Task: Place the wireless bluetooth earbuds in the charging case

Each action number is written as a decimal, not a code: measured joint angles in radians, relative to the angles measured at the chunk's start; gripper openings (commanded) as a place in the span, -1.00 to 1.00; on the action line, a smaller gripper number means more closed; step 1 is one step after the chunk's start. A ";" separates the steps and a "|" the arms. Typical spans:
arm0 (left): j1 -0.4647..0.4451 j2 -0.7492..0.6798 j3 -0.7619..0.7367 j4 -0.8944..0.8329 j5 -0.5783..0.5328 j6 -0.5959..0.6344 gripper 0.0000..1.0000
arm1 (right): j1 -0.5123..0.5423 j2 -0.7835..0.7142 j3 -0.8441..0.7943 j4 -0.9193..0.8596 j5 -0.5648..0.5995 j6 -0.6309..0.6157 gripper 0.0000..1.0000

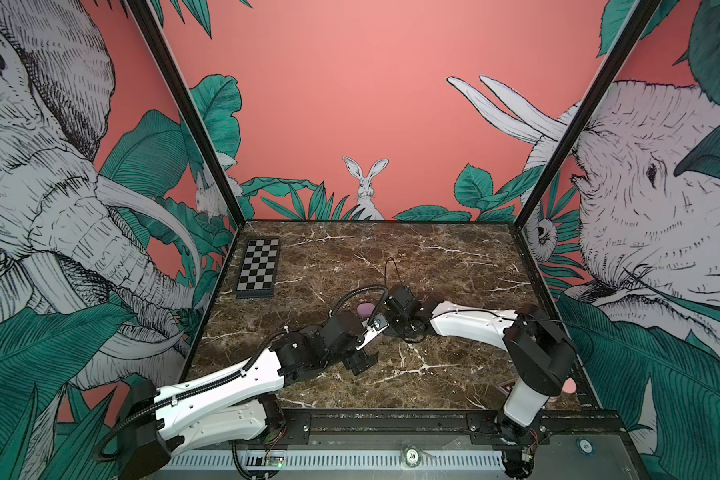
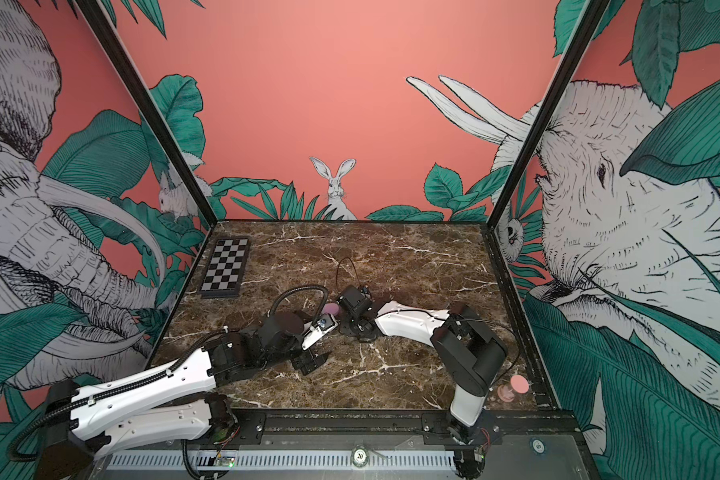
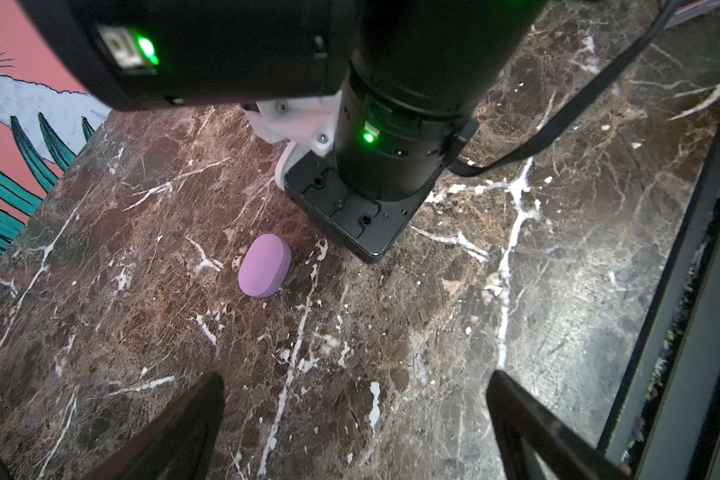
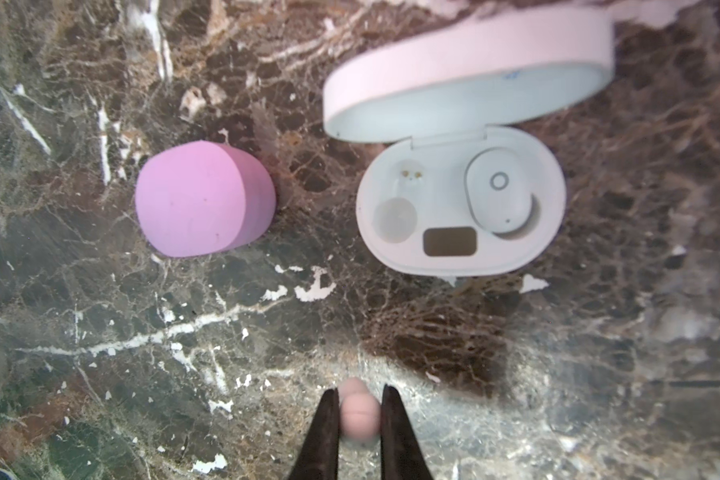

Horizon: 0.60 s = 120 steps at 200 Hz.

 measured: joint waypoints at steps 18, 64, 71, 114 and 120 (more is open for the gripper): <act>0.000 0.000 0.000 0.000 0.008 0.000 0.98 | 0.000 -0.012 -0.004 -0.001 0.002 -0.001 -0.71; 0.000 0.011 0.000 0.000 0.023 0.000 0.98 | 0.000 -0.037 -0.011 -0.001 0.018 -0.008 -0.72; 0.000 0.013 0.000 0.000 0.024 0.000 0.98 | 0.000 -0.043 -0.015 -0.001 0.021 -0.008 -0.73; 0.000 0.013 0.000 0.000 0.029 0.001 0.98 | 0.000 -0.064 -0.020 -0.005 0.040 -0.015 -0.73; 0.000 0.013 0.000 0.000 0.029 0.001 0.98 | 0.000 -0.068 -0.020 -0.006 0.043 -0.016 -0.74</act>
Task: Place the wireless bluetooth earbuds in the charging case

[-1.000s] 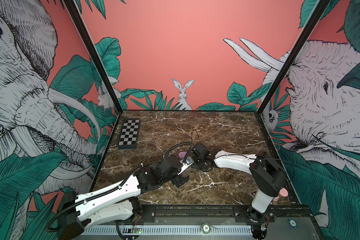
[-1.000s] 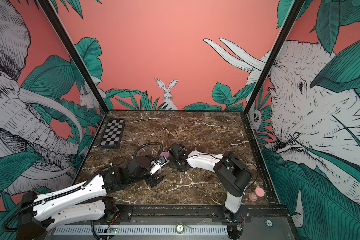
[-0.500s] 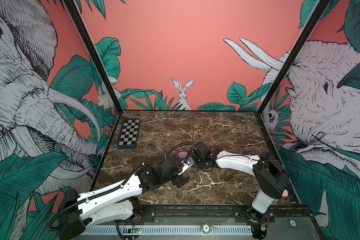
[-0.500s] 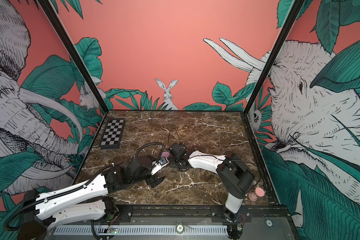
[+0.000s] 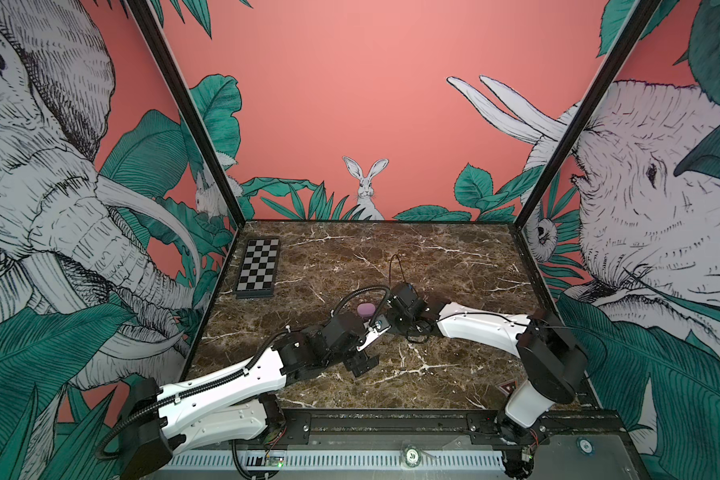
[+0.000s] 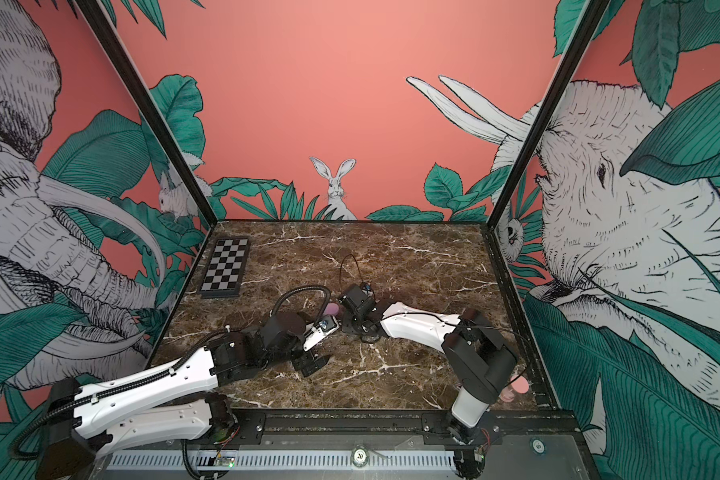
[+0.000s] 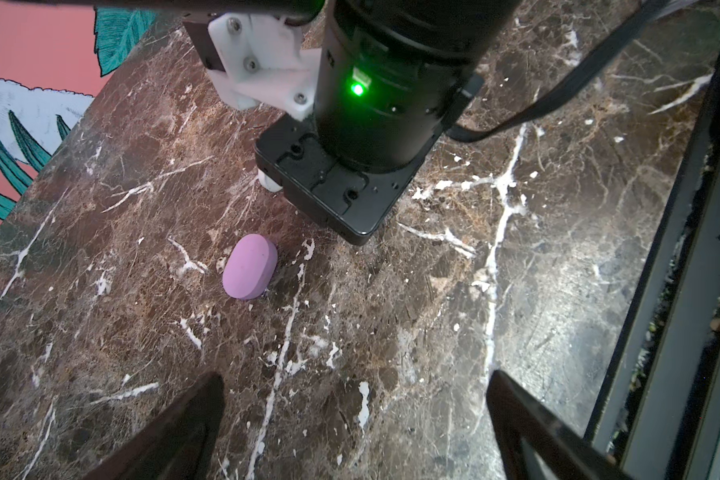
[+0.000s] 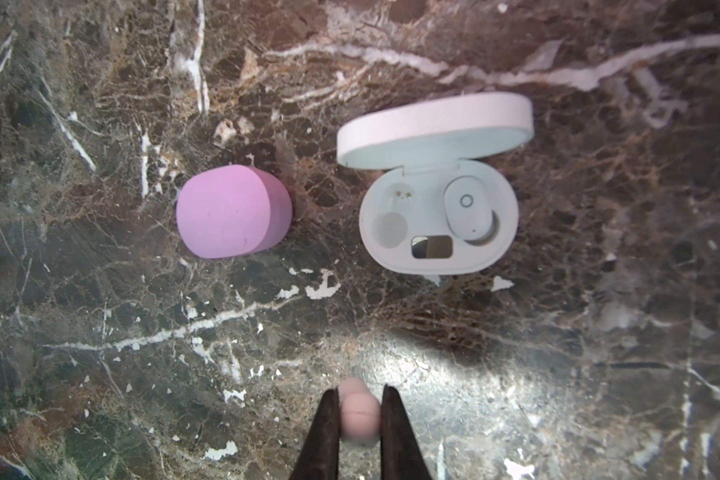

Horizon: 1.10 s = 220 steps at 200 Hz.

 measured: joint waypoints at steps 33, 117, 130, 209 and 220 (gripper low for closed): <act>0.000 0.000 0.000 0.000 -0.002 0.000 0.98 | 0.000 -0.019 0.000 -0.006 0.013 -0.006 -0.74; 0.000 -0.032 -0.007 0.003 -0.032 0.007 0.99 | -0.021 -0.024 0.002 -0.030 0.023 -0.032 -0.75; 0.000 -0.039 -0.008 0.005 -0.041 0.008 0.98 | -0.029 -0.031 0.002 -0.037 0.024 -0.040 -0.75; 0.000 -0.130 -0.051 0.059 -0.119 0.006 0.98 | -0.063 -0.072 0.017 -0.055 0.018 -0.063 -0.76; 0.000 -0.138 -0.056 0.067 -0.131 0.006 0.98 | -0.067 -0.072 0.023 -0.061 0.016 -0.066 -0.77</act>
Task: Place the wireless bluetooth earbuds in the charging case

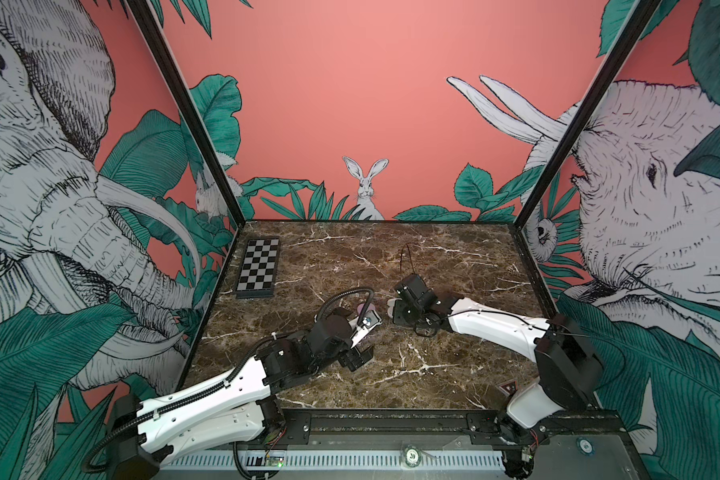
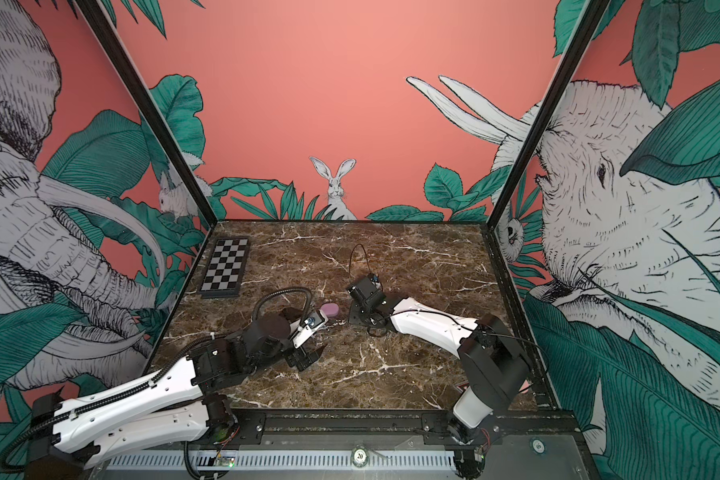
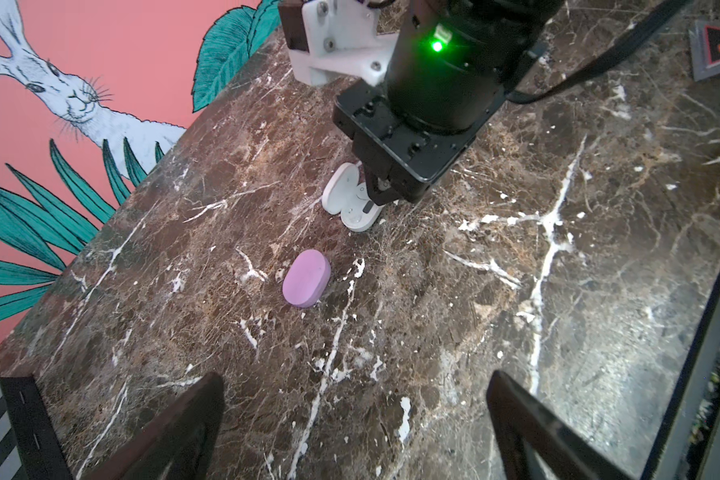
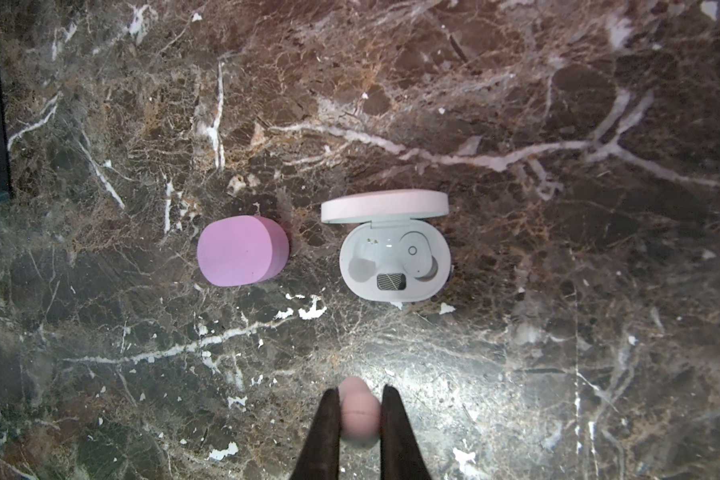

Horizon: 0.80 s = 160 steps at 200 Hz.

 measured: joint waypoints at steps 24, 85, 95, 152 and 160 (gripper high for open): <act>0.000 -0.018 -0.009 0.015 -0.021 0.000 0.98 | -0.006 0.000 0.011 -0.002 -0.005 -0.005 -0.76; 0.000 -0.096 -0.042 0.064 -0.053 0.000 0.98 | -0.018 0.028 0.038 -0.006 -0.021 -0.010 -0.77; 0.000 -0.109 -0.047 0.073 -0.057 0.000 0.98 | -0.019 0.034 0.040 -0.007 -0.025 -0.011 -0.77; 0.000 -0.145 -0.069 0.097 -0.070 0.001 0.98 | -0.024 0.053 0.055 -0.006 -0.038 -0.017 -0.77; 0.000 -0.145 -0.069 0.098 -0.070 0.001 0.97 | -0.025 0.055 0.055 -0.006 -0.039 -0.018 -0.77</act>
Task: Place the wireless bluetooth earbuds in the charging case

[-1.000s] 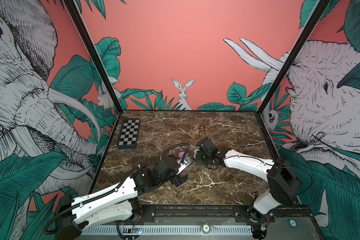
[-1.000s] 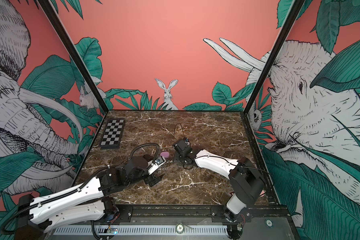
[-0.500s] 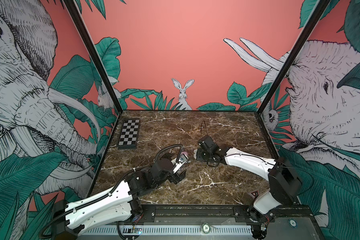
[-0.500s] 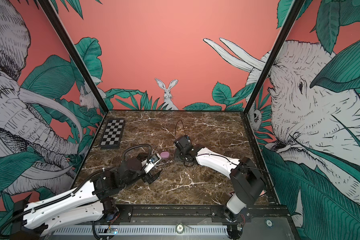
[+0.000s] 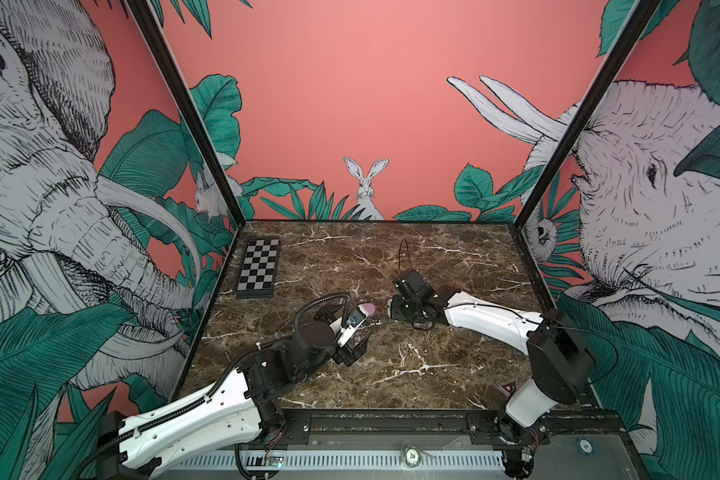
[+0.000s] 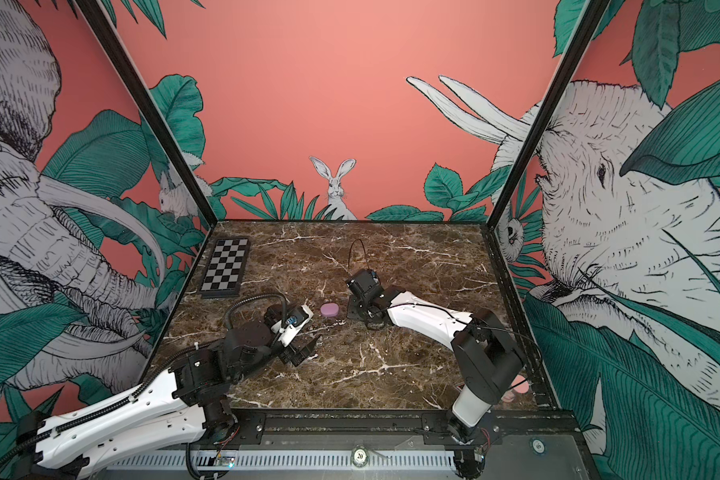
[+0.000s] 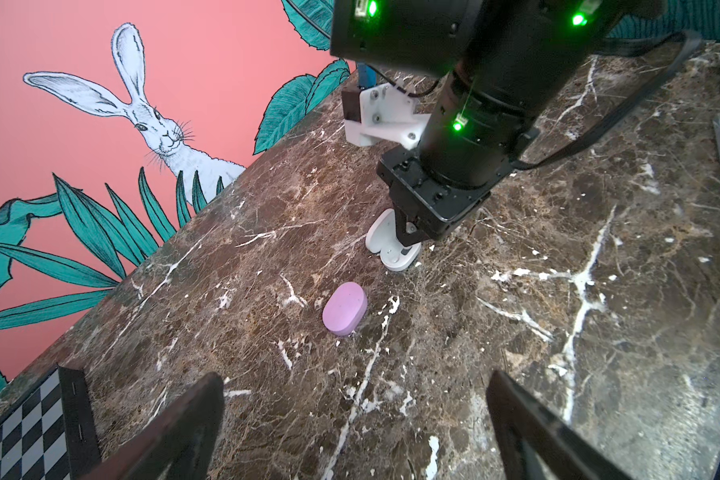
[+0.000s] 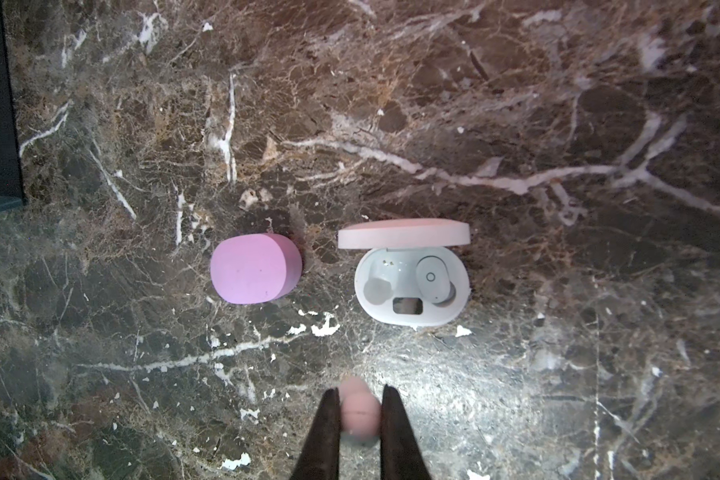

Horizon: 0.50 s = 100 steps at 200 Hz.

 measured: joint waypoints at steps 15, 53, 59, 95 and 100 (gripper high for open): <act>0.000 0.000 0.000 0.001 0.000 0.003 0.97 | -0.003 0.010 0.002 0.002 -0.003 -0.002 -0.77; 0.000 0.006 0.000 0.001 0.005 0.011 0.96 | -0.011 0.031 0.003 0.001 -0.007 -0.005 -0.78; 0.000 0.010 0.000 0.001 0.006 0.012 0.96 | -0.012 0.032 0.003 0.001 -0.008 -0.005 -0.78; 0.000 0.029 0.000 0.000 0.026 0.014 0.97 | -0.018 0.038 0.003 0.003 -0.012 -0.005 -0.78; 0.000 0.031 0.000 0.000 0.029 0.014 0.96 | -0.019 0.039 0.003 0.003 -0.012 -0.005 -0.78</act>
